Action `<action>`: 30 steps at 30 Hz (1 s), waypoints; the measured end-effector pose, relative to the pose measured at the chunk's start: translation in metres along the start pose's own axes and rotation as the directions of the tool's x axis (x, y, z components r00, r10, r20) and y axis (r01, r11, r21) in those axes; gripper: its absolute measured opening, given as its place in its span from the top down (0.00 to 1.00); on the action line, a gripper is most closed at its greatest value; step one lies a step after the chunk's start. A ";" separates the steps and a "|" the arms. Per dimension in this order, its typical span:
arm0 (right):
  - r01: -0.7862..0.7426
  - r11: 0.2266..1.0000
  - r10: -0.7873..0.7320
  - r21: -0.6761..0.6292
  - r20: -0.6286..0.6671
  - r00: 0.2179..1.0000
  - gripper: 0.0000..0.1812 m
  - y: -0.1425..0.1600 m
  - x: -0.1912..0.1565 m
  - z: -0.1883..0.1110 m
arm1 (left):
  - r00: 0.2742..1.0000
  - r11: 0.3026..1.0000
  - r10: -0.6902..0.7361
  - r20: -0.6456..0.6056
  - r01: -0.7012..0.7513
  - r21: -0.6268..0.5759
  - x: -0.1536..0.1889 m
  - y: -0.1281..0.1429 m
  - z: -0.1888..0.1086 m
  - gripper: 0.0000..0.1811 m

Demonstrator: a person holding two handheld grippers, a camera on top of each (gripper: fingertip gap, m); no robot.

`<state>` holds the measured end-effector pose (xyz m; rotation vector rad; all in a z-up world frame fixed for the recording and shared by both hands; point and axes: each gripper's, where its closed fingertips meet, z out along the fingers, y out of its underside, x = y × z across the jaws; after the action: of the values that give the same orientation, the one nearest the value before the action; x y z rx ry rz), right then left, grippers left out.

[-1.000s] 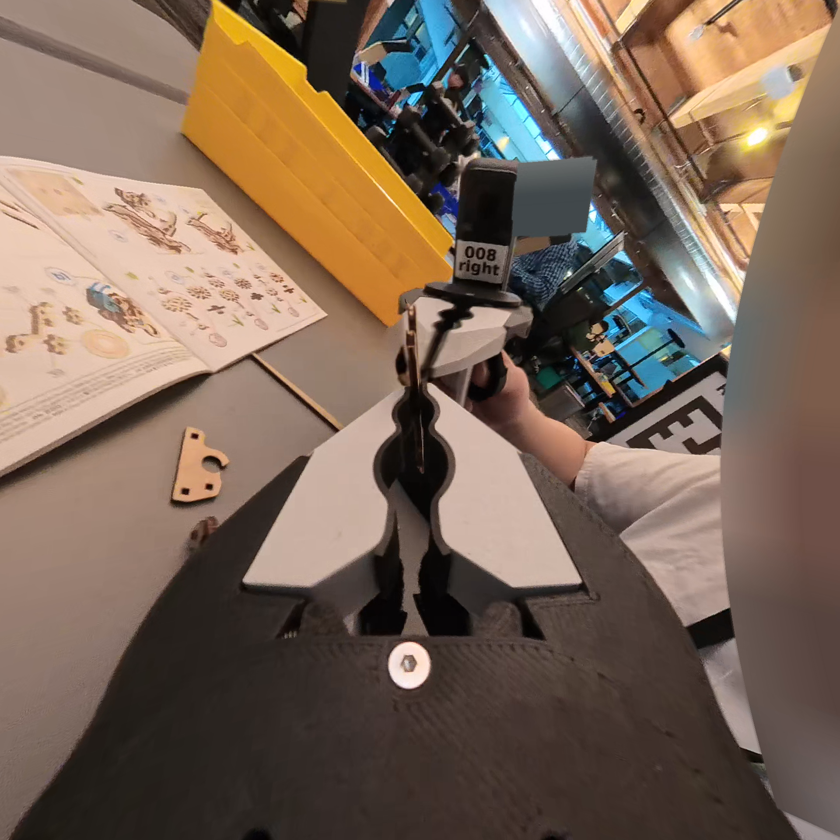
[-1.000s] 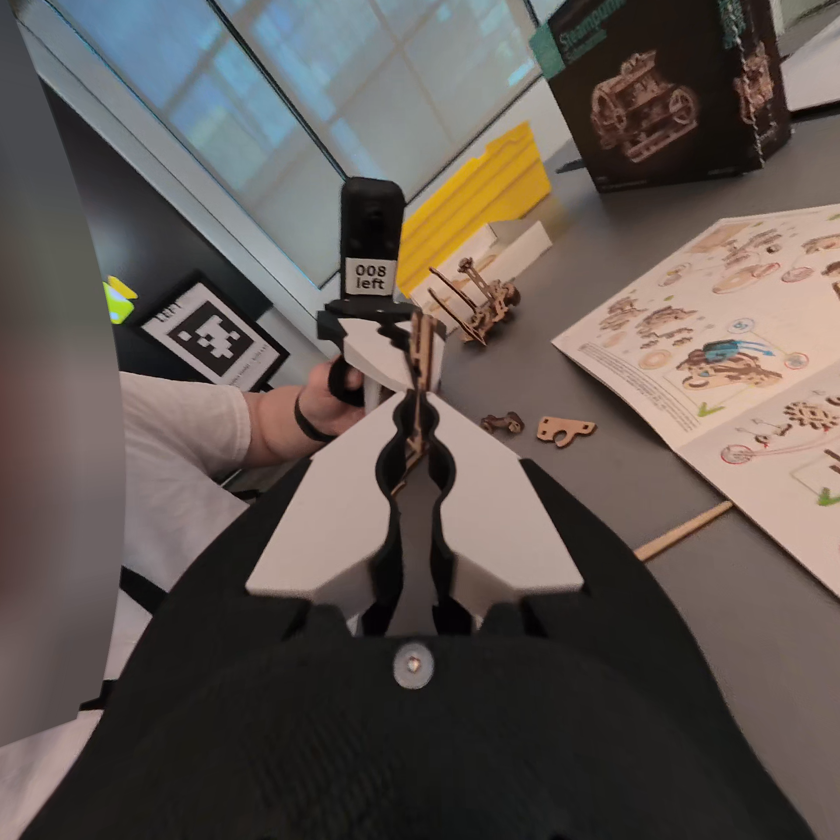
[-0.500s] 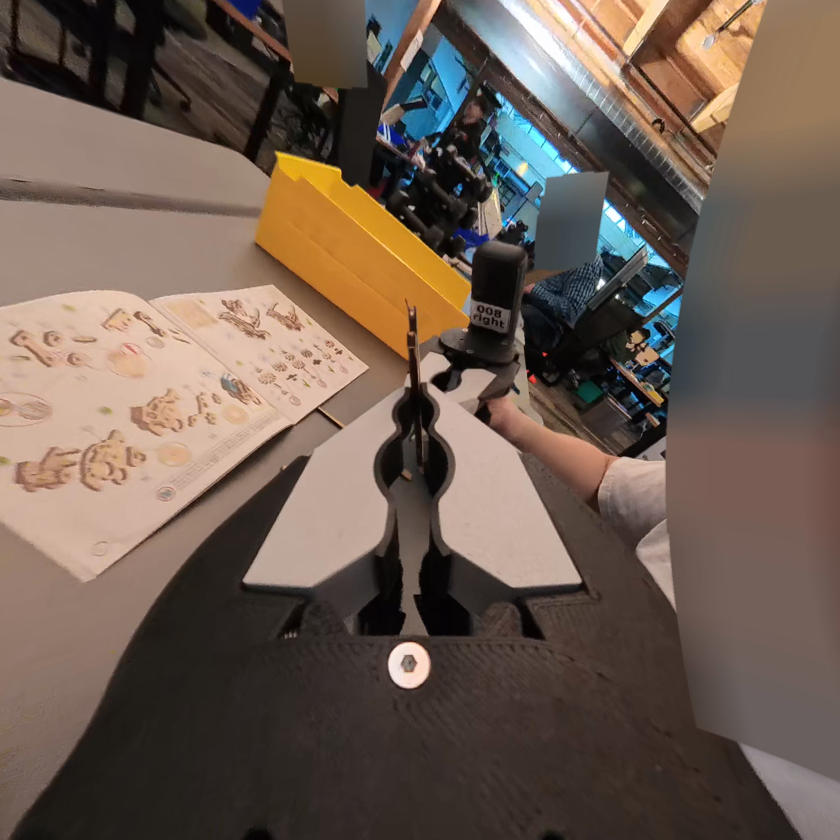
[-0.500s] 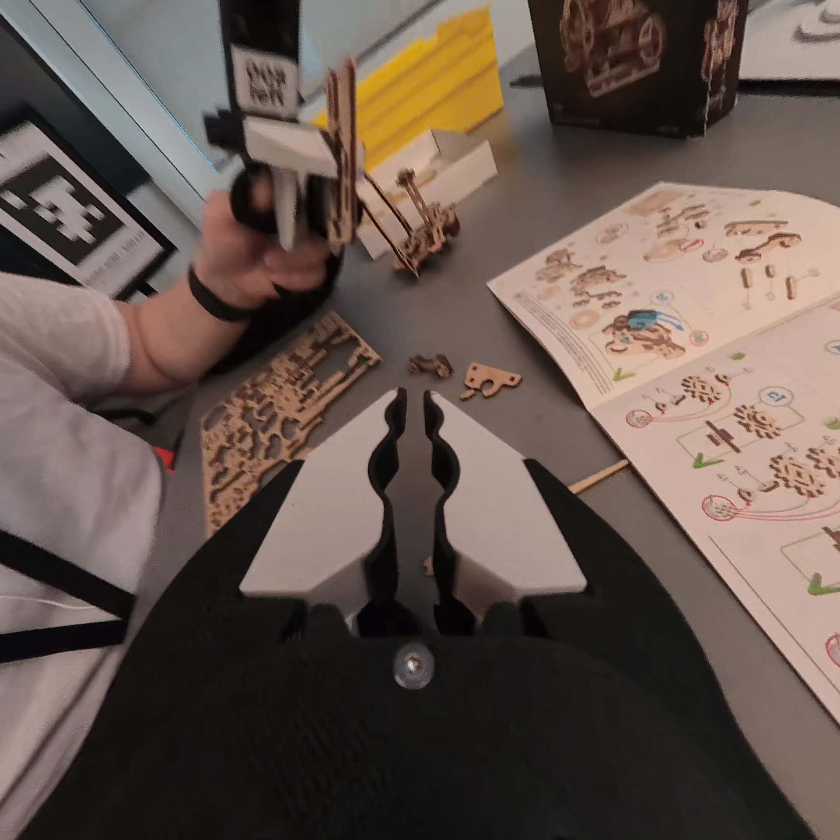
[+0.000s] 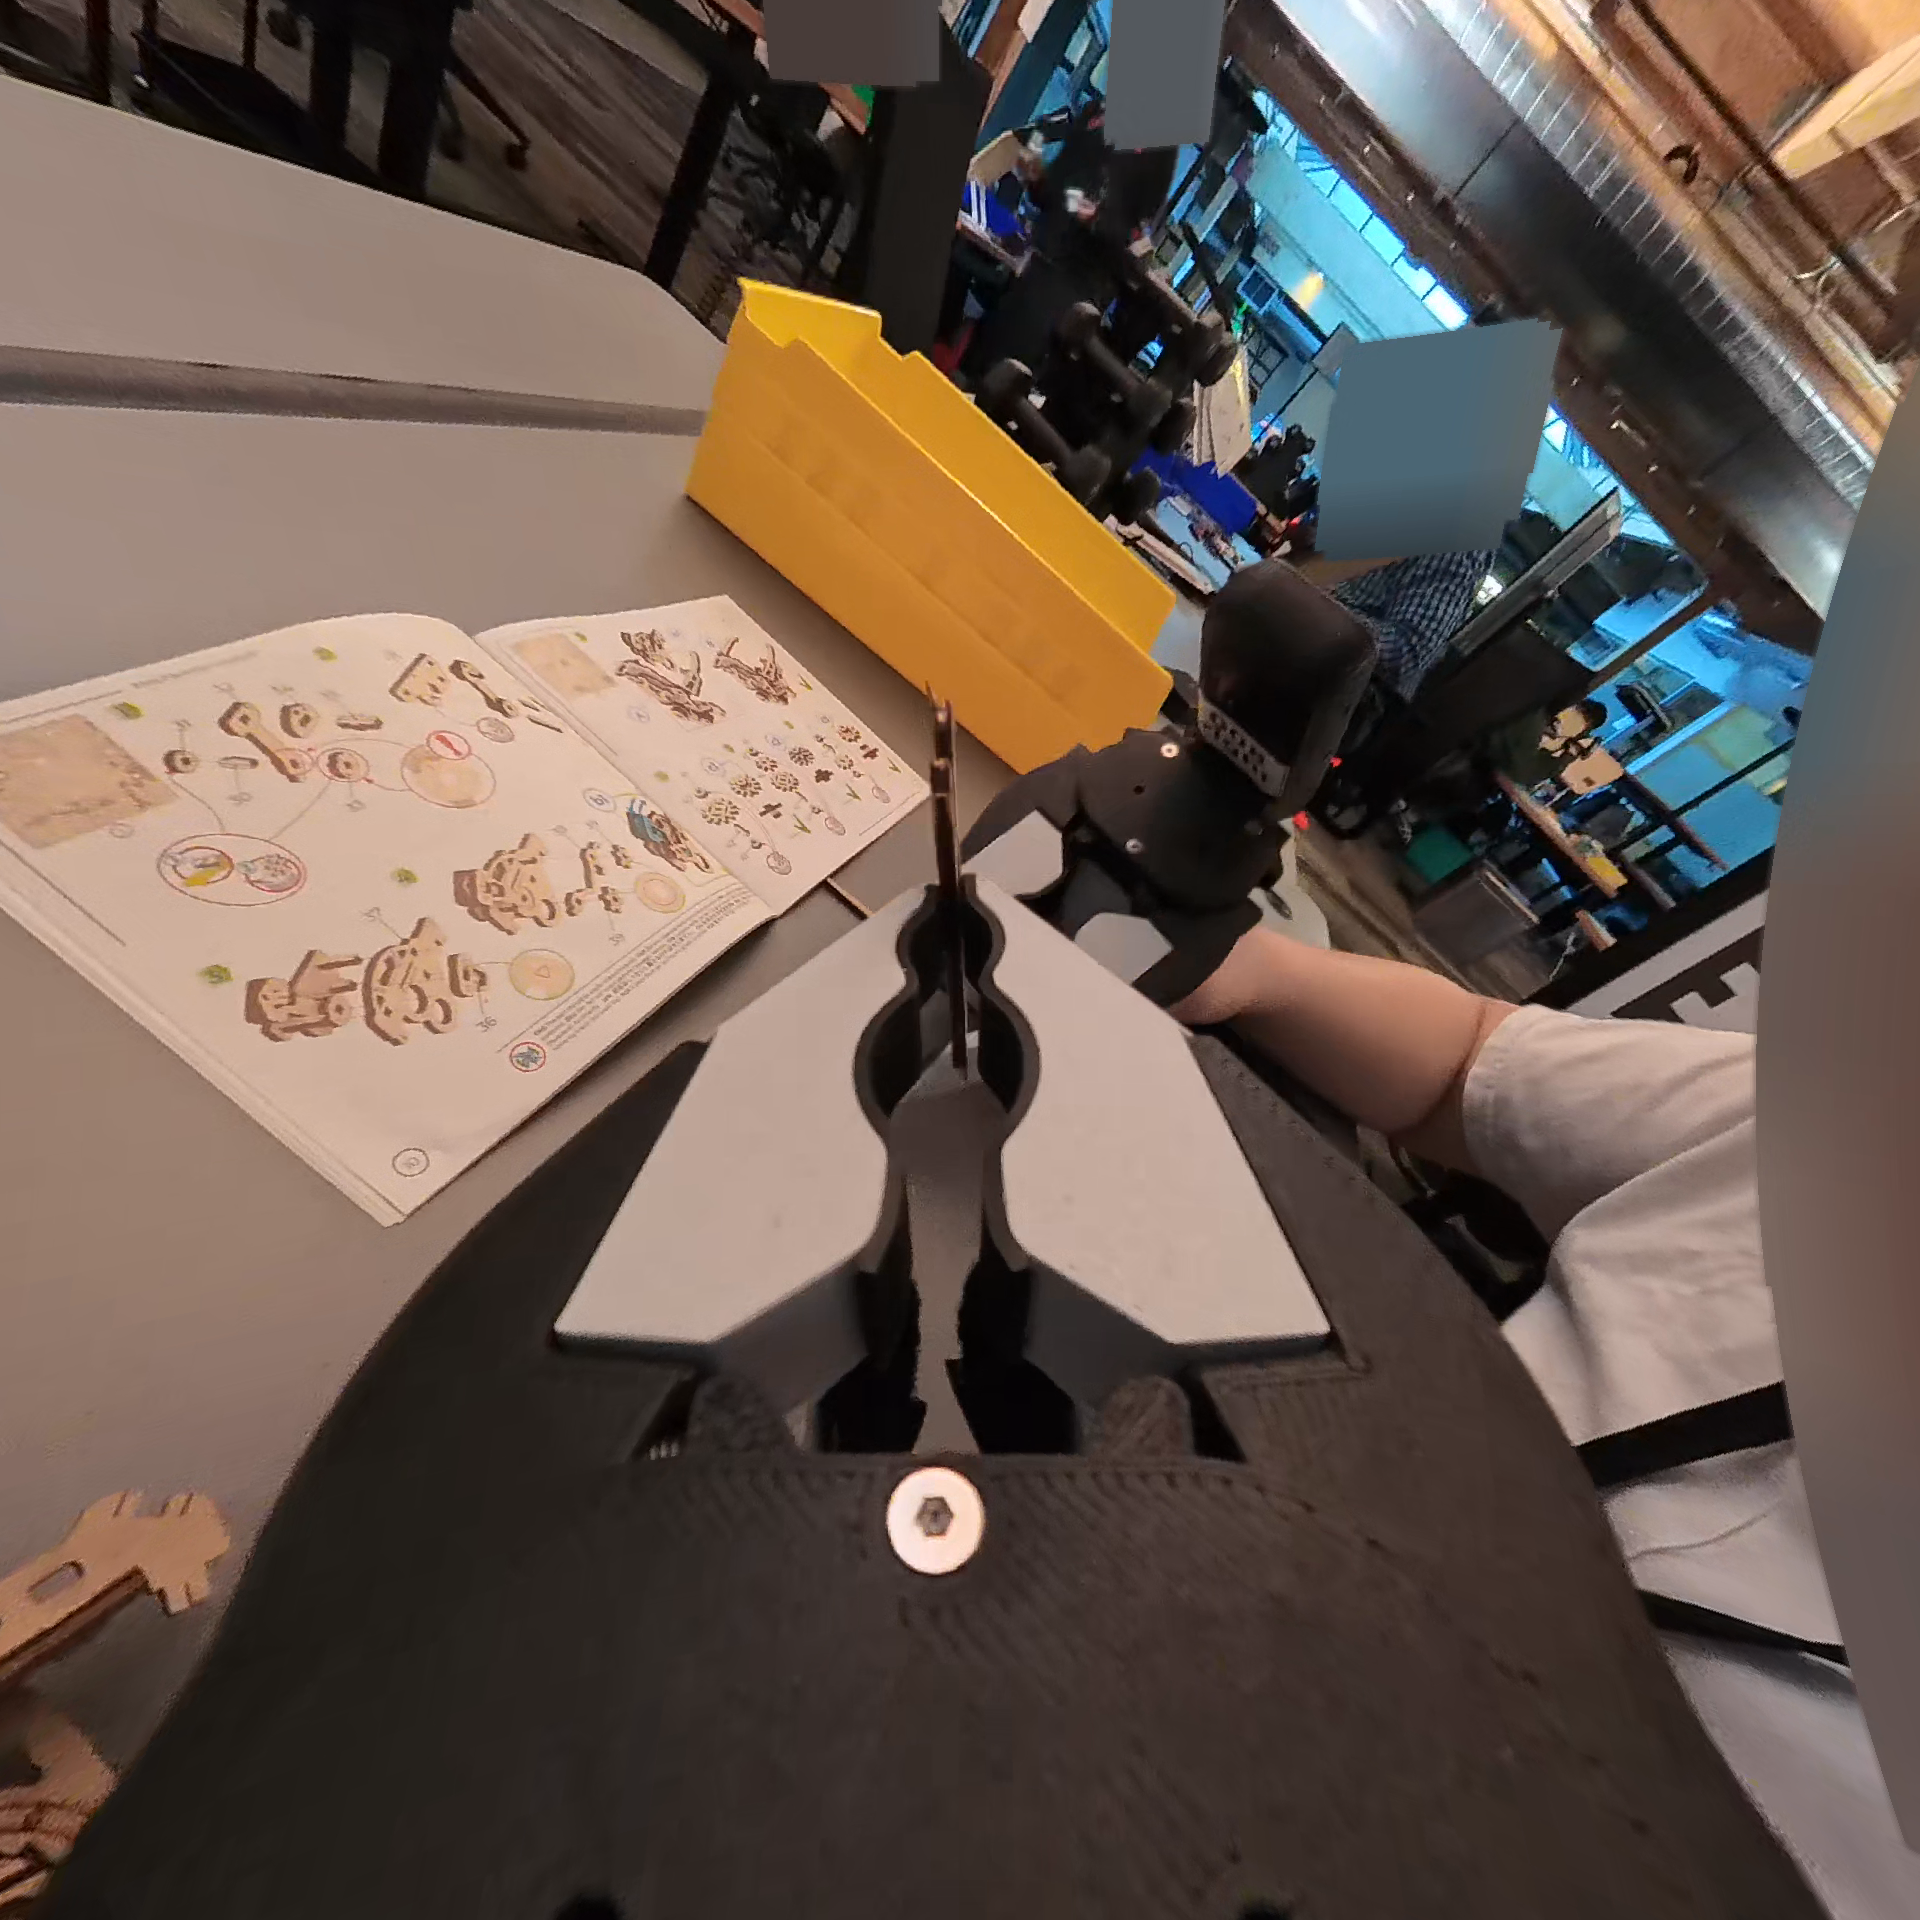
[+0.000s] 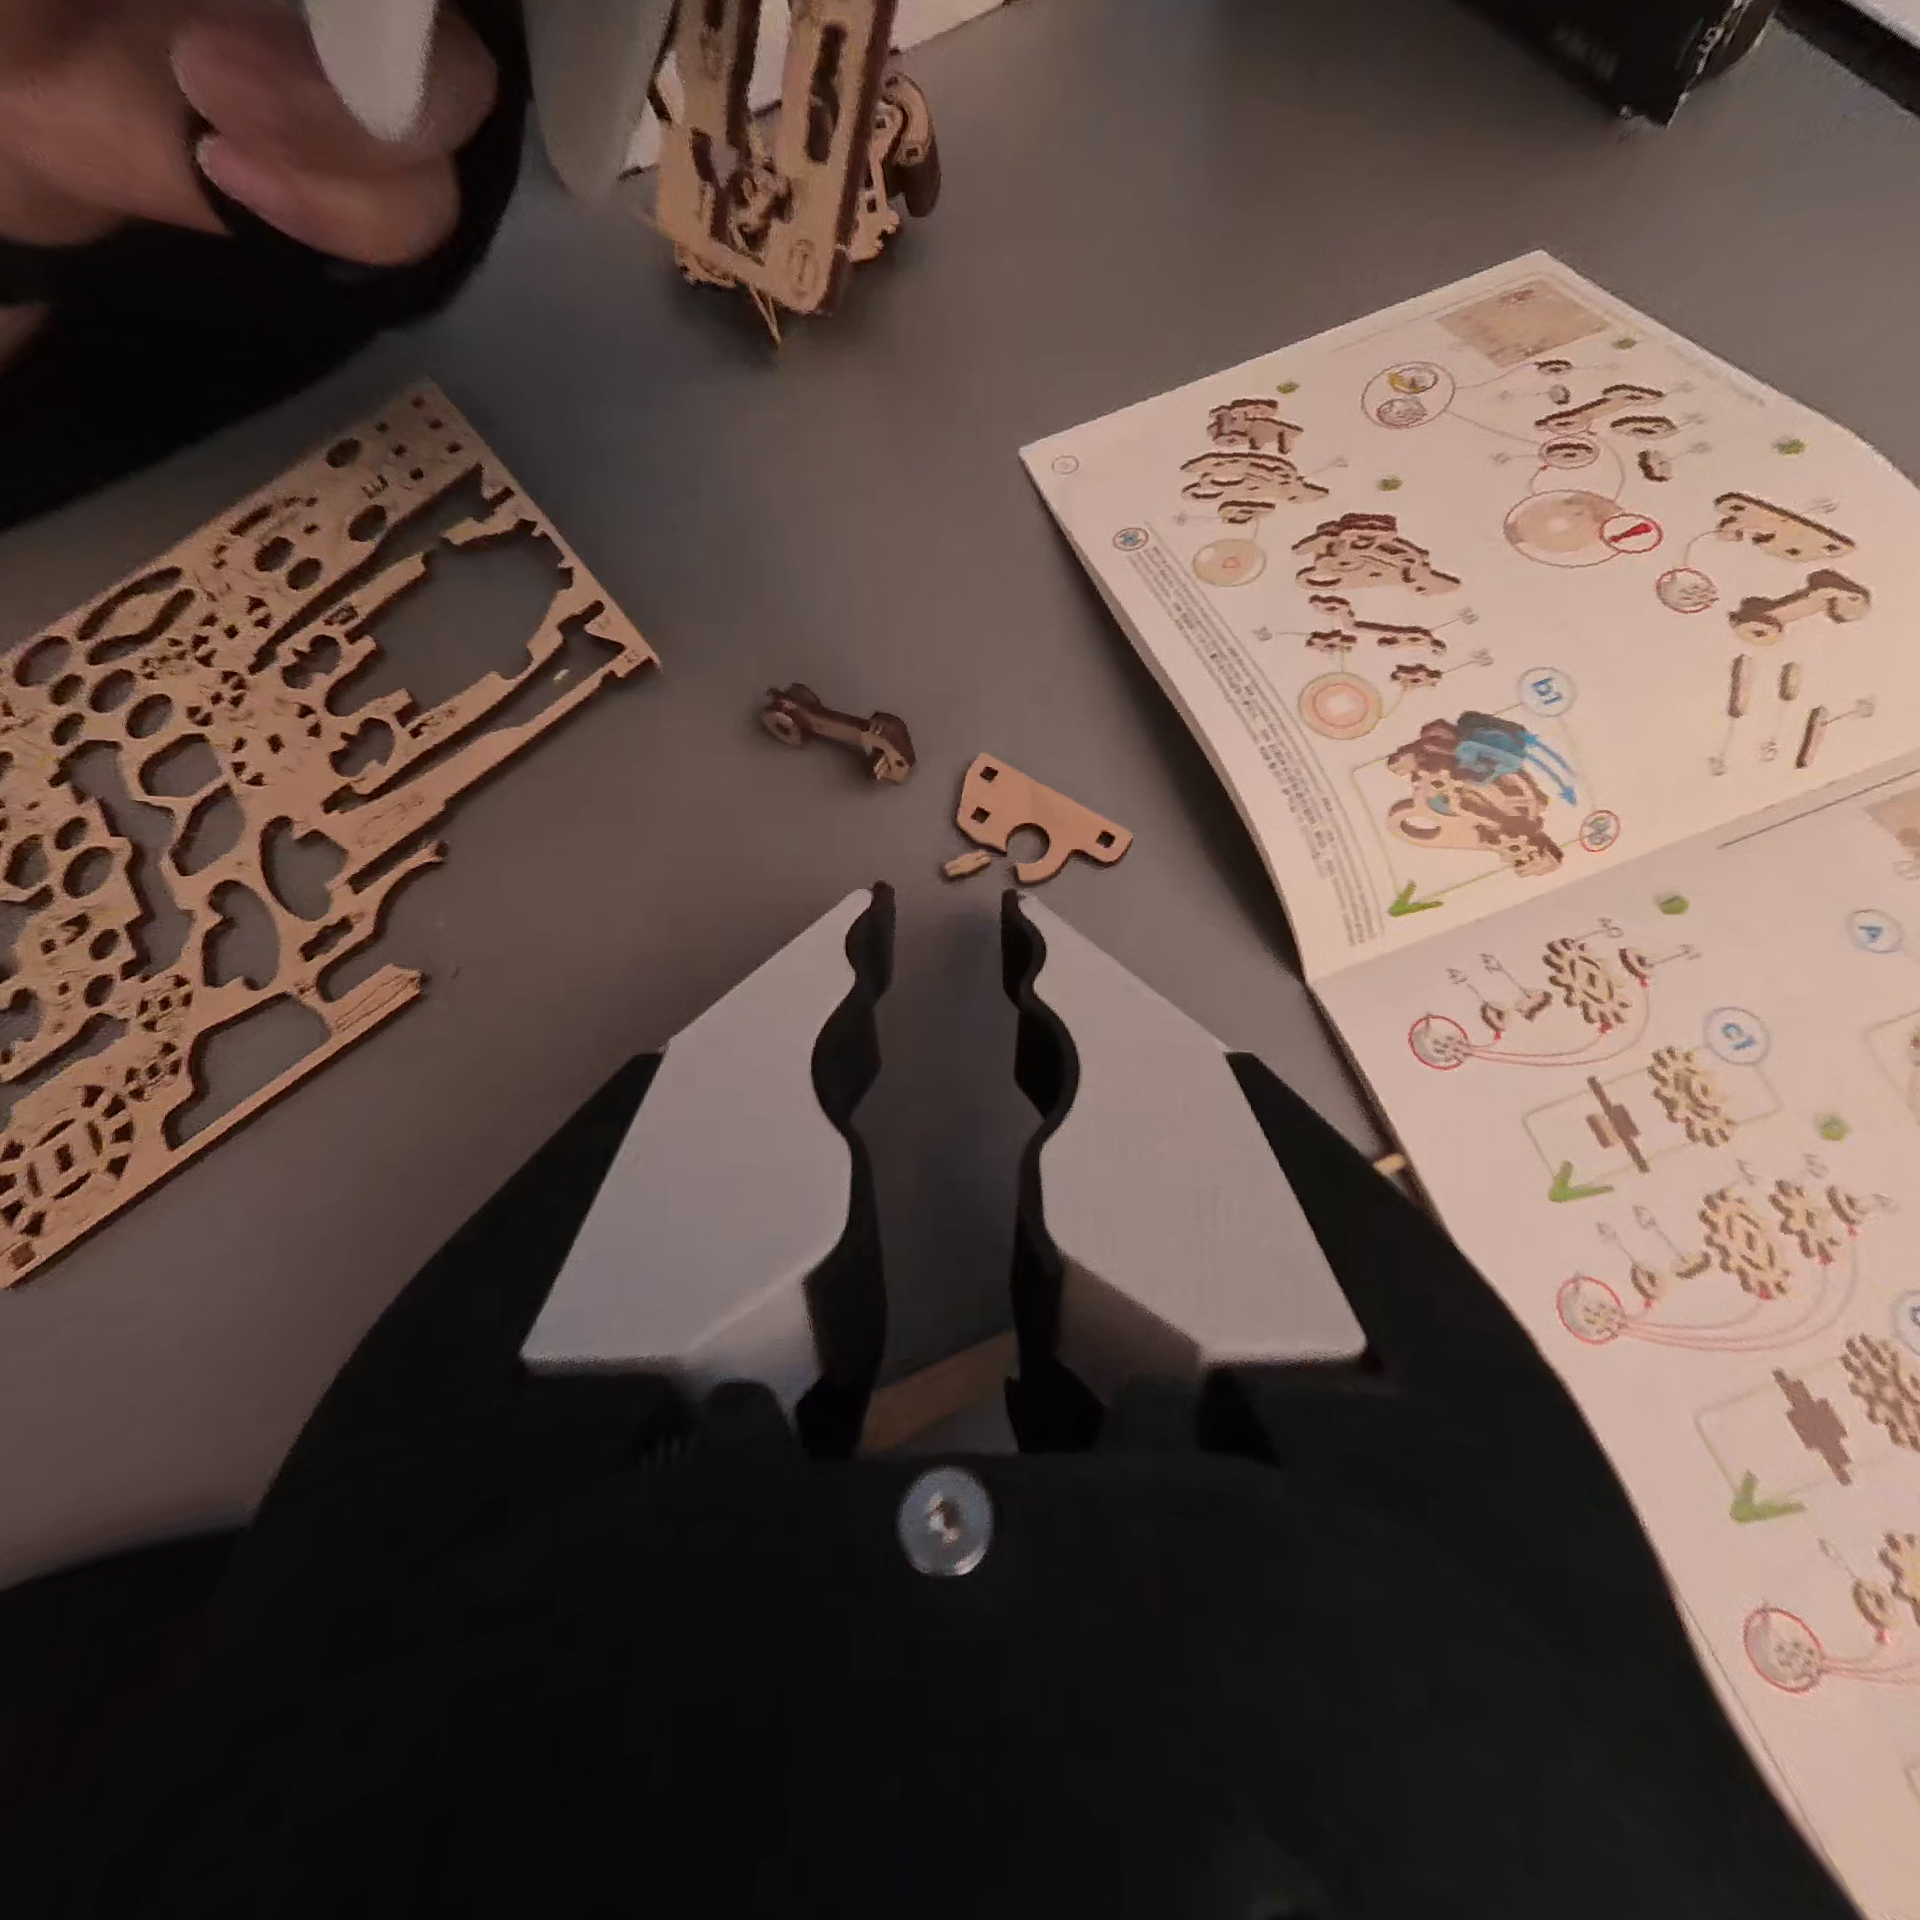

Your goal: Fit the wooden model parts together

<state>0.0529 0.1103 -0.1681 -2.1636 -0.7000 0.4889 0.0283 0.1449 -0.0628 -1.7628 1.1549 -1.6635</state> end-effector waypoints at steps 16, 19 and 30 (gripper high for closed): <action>0.008 0.976 0.001 0.218 -0.040 0.999 0.94 -0.031 -0.002 -0.023 | 0.998 0.994 -0.057 -0.026 0.055 -0.093 0.002 0.021 0.011 1.00; -0.045 0.937 0.023 0.345 0.068 0.997 0.93 -0.043 -0.011 -0.044 | 0.989 0.981 -0.119 -0.086 0.104 -0.163 0.013 0.040 0.024 1.00; -0.463 0.809 0.271 0.363 0.468 0.841 0.90 -0.047 -0.009 -0.065 | 0.974 0.943 -0.177 -0.141 0.126 -0.309 0.031 0.073 0.042 1.00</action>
<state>0.0665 0.0923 -0.0905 -1.7458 -0.2983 1.2088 0.0468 0.0707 -0.1093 -1.9681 1.4429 -1.8353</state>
